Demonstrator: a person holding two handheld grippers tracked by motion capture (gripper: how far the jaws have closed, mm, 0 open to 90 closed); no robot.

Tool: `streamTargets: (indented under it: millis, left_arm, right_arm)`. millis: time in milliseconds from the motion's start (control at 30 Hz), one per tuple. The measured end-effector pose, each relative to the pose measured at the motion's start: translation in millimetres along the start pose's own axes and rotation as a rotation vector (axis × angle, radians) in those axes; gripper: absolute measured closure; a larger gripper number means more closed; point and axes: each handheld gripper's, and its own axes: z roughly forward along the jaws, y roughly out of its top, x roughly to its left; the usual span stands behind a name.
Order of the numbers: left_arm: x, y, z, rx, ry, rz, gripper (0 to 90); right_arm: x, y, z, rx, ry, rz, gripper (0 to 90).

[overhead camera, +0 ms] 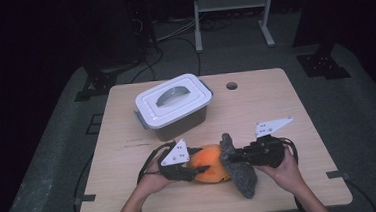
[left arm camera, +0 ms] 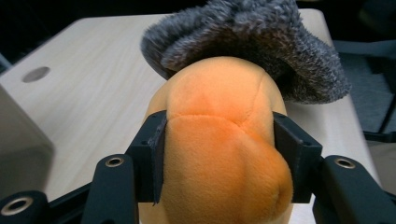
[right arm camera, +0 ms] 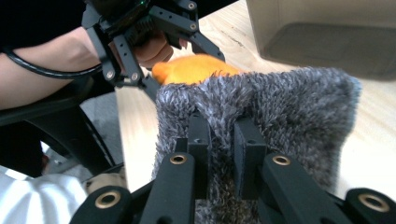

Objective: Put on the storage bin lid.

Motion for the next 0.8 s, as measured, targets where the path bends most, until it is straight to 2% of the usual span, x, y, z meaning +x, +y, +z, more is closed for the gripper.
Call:
streamTargets:
  millis: [33, 67, 100, 133, 167, 200, 233, 267, 300, 400, 533, 567, 600, 633, 667, 700, 733, 767, 800]
  left_arm:
    - [3.1, -3.6, -0.4, 0.002, -0.025, -0.031, 39.3]
    - [4.8, -4.5, -0.9, 0.014, -0.031, -0.052, 35.1]
    - [4.8, -4.5, -0.9, 0.014, -0.031, -0.052, 28.6]
    - [6.5, -4.7, -1.3, 0.026, -0.045, -0.082, 28.6]
    - [8.6, -4.1, -2.4, 0.029, -0.058, -0.114, 22.3]
    - [10.1, -3.4, -3.1, 0.015, -0.068, -0.143, 18.3]
    - [10.9, -2.2, -3.3, 0.012, -0.081, -0.154, 17.9]
    - [10.9, -2.2, -3.3, 0.012, -0.081, -0.154, 19.0]
    - [10.0, -4.3, -2.8, 0.023, -0.092, -0.142, 24.6]
    - [9.5, -7.0, -3.3, 0.025, -0.1, -0.153, 29.4]
    - [12.2, -12.5, -8.0, 0.028, -0.112, -0.155, 30.1]
    - [12.8, -14.2, -9.2, 0.025, -0.119, -0.157, 30.1]
    - [13.2, -15.5, -10.7, 0.025, -0.126, -0.157, 30.0]
    - [13.5, -16.5, -12.1, 0.025, -0.127, -0.158, 29.8]
    - [13.6, -17.3, -13.2, 0.024, -0.133, -0.158, 29.8]
    - [12.1, -17.5, -14.0, 0.028, -0.143, -0.149, 29.7]
    - [12.1, -17.5, -14.0, 0.028, -0.143, -0.149, 29.6]
    - [9.9, -16.3, -12.9, 0.037, -0.164, -0.128, 29.4]
    - [8.6, -15.3, -12.1, 0.041, -0.167, -0.122, 29.1]
  right_arm:
    - [-2.1, 2.8, 10.3, 0.03, -0.009, -0.012, 78.9]
    - [-3.7, 1.9, 16.5, 0.047, -0.007, -0.011, 78.9]
    - [-3.7, 1.9, 16.5, 0.047, -0.007, -0.011, 78.9]
    - [-4.5, 0.1, 21.8, 0.049, 0.007, -0.004, 78.9]
    - [-3.3, -0.7, 25.8, 0.051, 0.018, -0.001, 78.9]
    - [0.1, 0.0, 28.7, 0.058, 0.022, -0.014, 78.9]
    - [10.2, 3.1, 32.5, 0.073, 0.015, -0.061, 78.9]
    - [10.2, 3.1, 32.5, 0.073, 0.015, -0.061, 78.9]
    - [16.7, 3.8, 34.0, 0.085, -0.003, -0.093, 78.8]
    - [15.6, 1.4, 30.7, 0.086, -0.008, -0.093, 78.6]
    - [-1.1, -17.7, 16.7, 0.11, -0.056, -0.029, 78.5]
    - [-1.1, -17.7, 16.7, 0.11, -0.056, -0.029, 78.5]
    - [-5.3, -22.0, 14.6, 0.117, -0.064, -0.014, 78.6]
    - [-11.7, -27.6, 11.7, 0.118, -0.064, 0.024, 78.6]
    - [-11.7, -27.6, 11.7, 0.118, -0.064, 0.024, 78.6]
    - [-11.3, -25.5, 10.0, 0.094, -0.054, 0.031, 78.6]
    - [-11.3, -25.5, 10.0, 0.094, -0.054, 0.031, 78.6]
    - [-6.1, -17.4, 9.2, 0.05, -0.035, 0.022, 78.5]
    - [-2.9, -12.8, 10.1, 0.031, -0.029, 0.006, 78.5]
